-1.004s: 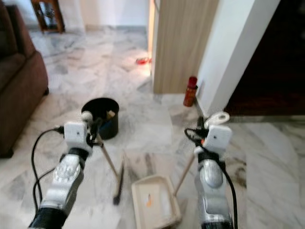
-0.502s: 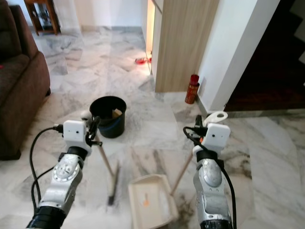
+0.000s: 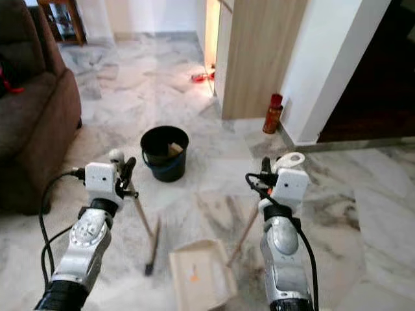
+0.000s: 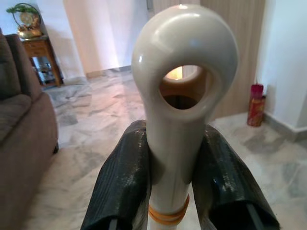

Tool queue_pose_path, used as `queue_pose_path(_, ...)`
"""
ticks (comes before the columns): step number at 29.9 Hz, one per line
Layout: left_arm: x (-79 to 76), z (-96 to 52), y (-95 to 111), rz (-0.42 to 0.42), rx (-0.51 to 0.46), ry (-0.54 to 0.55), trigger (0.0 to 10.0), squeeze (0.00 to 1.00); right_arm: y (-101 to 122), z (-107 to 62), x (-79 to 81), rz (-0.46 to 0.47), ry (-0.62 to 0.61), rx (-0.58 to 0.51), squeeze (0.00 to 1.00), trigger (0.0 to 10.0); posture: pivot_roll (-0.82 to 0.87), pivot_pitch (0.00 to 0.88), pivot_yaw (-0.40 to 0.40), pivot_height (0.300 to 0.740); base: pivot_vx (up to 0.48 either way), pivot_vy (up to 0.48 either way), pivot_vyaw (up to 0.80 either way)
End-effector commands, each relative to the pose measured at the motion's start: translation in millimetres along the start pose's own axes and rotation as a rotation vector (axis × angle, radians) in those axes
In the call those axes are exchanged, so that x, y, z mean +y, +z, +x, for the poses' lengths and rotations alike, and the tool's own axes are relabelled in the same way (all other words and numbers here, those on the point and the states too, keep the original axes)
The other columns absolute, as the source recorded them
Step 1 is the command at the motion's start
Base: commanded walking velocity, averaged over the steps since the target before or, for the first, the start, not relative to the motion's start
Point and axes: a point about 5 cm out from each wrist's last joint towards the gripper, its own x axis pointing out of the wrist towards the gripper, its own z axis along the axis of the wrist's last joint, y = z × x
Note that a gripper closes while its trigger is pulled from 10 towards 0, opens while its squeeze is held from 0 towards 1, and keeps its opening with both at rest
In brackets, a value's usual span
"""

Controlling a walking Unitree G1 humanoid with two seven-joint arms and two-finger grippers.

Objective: Sweep floor

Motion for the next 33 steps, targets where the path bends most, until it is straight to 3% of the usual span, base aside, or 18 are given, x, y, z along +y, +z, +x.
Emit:
queue_pose_path(1, -7.9, 4.6, 6, -0.006, -0.020, -0.031, 10.0, 0.00, 15, 5.5, -0.4, 0.008, -0.004, -0.068, 0.00, 10.0, 0.01, 0.000, -0.005, 0.740, 0.000, 0.000, 0.00)
queue_pose_path(8, -7.2, 2.5, 7, -0.005, -0.026, -0.014, 10.0, 0.00, 24, 8.2, 3.4, 0.018, 0.001, -0.105, 0.00, 10.0, 0.01, 0.000, -0.011, 0.740, 0.000, 0.000, 0.00)
queue_pose_path(11, -6.7, 3.3, 8, -0.018, -0.030, -0.008, 10.0, 0.00, 35, 11.7, 12.3, 0.035, 0.028, -0.143, 0.00, 10.0, 0.00, 0.000, -0.013, 0.740, 0.000, 0.000, 0.00)
queue_pose_path(18, -6.0, 3.7, 10, -0.002, -0.039, 0.005, 10.0, 0.00, 34, 12.5, 17.4, 0.041, 0.042, -0.140, 0.00, 10.0, 0.01, 0.000, -0.017, 0.740, 0.000, 0.000, 0.00)
queue_pose_path(33, -3.7, 3.4, 10, 0.009, -0.041, 0.019, 10.0, 0.00, 29, 9.9, 19.4, 0.041, 0.064, -0.113, 0.00, 10.0, 0.01, 0.000, -0.018, 0.740, 0.309, 0.000, 0.25)
